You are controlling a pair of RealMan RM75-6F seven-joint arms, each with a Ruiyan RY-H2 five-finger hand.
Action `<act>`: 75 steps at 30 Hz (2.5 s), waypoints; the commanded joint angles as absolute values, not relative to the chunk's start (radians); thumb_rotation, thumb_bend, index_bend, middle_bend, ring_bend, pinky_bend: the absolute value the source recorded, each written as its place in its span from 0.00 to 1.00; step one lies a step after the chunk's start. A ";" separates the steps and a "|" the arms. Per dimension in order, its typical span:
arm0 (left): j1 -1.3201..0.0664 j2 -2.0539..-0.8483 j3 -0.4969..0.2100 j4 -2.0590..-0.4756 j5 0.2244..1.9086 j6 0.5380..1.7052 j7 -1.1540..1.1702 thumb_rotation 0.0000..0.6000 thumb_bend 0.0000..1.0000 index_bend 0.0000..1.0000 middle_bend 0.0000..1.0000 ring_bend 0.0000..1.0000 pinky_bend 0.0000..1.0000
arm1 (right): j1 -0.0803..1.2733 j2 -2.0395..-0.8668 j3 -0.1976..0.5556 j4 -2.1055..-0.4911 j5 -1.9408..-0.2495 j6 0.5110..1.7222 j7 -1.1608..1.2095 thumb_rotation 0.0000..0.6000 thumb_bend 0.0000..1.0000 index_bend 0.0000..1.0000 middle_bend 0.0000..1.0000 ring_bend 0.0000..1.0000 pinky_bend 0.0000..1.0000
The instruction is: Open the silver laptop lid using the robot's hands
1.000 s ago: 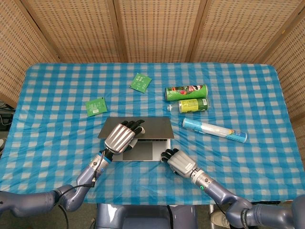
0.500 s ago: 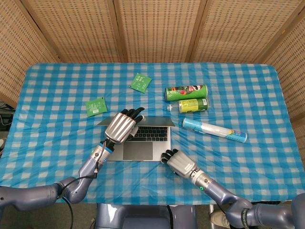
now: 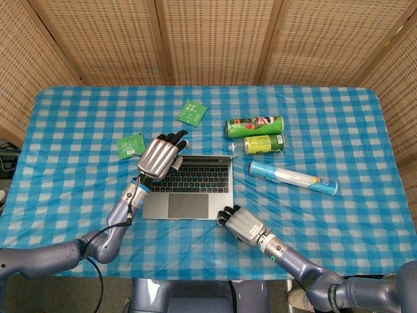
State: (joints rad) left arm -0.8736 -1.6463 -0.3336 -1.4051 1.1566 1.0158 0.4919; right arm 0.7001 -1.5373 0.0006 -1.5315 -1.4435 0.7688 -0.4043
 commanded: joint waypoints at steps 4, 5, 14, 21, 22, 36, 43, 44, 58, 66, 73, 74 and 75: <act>-0.890 -1.648 -0.343 -1.370 1.128 1.007 0.482 1.00 0.54 0.38 0.20 0.29 0.37 | 0.703 -1.536 -0.006 -1.531 -1.434 0.770 -0.411 1.00 0.93 0.35 0.32 0.22 0.35; -0.892 -1.648 -0.345 -1.365 1.124 1.006 0.481 1.00 0.54 0.38 0.20 0.29 0.37 | 0.703 -1.536 -0.007 -1.531 -1.434 0.771 -0.411 1.00 0.93 0.35 0.32 0.22 0.35; -0.917 -1.658 -0.366 -1.311 1.076 0.988 0.462 1.00 0.54 0.38 0.20 0.29 0.37 | 0.711 -1.529 -0.016 -1.534 -1.434 0.766 -0.412 1.00 0.93 0.35 0.33 0.22 0.35; -0.937 -1.670 -0.379 -1.266 1.038 0.976 0.441 1.00 0.54 0.38 0.20 0.29 0.37 | 0.719 -1.528 -0.023 -1.533 -1.437 0.765 -0.413 1.00 0.92 0.35 0.33 0.22 0.35; -0.941 -1.672 -0.381 -1.257 1.033 0.974 0.440 1.00 0.54 0.38 0.20 0.29 0.36 | 0.720 -1.529 -0.024 -1.534 -1.438 0.766 -0.414 1.00 0.92 0.35 0.33 0.22 0.35; -0.971 -1.663 -0.389 -1.178 0.959 0.948 0.456 1.00 0.54 0.37 0.20 0.28 0.34 | 0.727 -1.520 -0.031 -1.533 -1.422 0.766 -0.426 1.00 0.92 0.35 0.33 0.22 0.35; -0.975 -1.661 -0.393 -1.136 0.942 0.935 0.424 1.00 0.54 0.37 0.20 0.28 0.34 | 0.729 -1.526 -0.035 -1.526 -1.418 0.766 -0.425 1.00 0.92 0.35 0.33 0.22 0.35; -0.975 -1.661 -0.392 -1.131 0.942 0.933 0.418 1.00 0.54 0.37 0.20 0.28 0.34 | 0.729 -1.526 -0.035 -1.525 -1.418 0.766 -0.424 1.00 0.92 0.35 0.33 0.22 0.35; -0.922 -1.580 -0.392 -1.247 1.080 0.951 0.134 1.00 0.35 0.00 0.00 0.05 0.15 | 0.721 -1.512 -0.031 -1.548 -1.452 0.820 -0.384 1.00 0.89 0.35 0.33 0.22 0.35; -0.870 -1.467 -0.388 -1.400 1.234 1.045 -0.008 1.00 0.28 0.00 0.00 0.03 0.12 | 0.713 -1.456 -0.008 -1.618 -1.516 0.904 -0.320 1.00 0.89 0.35 0.33 0.22 0.35; -0.818 -1.348 -0.380 -1.550 1.267 1.103 0.019 1.00 0.28 0.00 0.00 0.00 0.04 | 0.687 -1.359 0.013 -1.698 -1.555 0.993 -0.255 1.00 0.86 0.35 0.33 0.22 0.35; -0.807 -1.331 -0.376 -1.567 1.265 1.110 0.030 1.00 0.27 0.00 0.00 0.00 0.02 | 0.678 -1.341 0.017 -1.704 -1.559 1.016 -0.243 1.00 0.85 0.35 0.33 0.22 0.35; -0.794 -1.314 -0.370 -1.584 1.263 1.118 0.044 1.00 0.26 0.00 0.00 0.00 0.01 | 0.668 -1.323 0.018 -1.706 -1.566 1.037 -0.231 1.00 0.84 0.35 0.33 0.22 0.35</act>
State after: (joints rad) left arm -0.8175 -1.3431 -0.3790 -1.5548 1.2608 1.0990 0.0224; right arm 0.6871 -1.3539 0.0106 -1.6933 -1.5510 1.0009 -0.2564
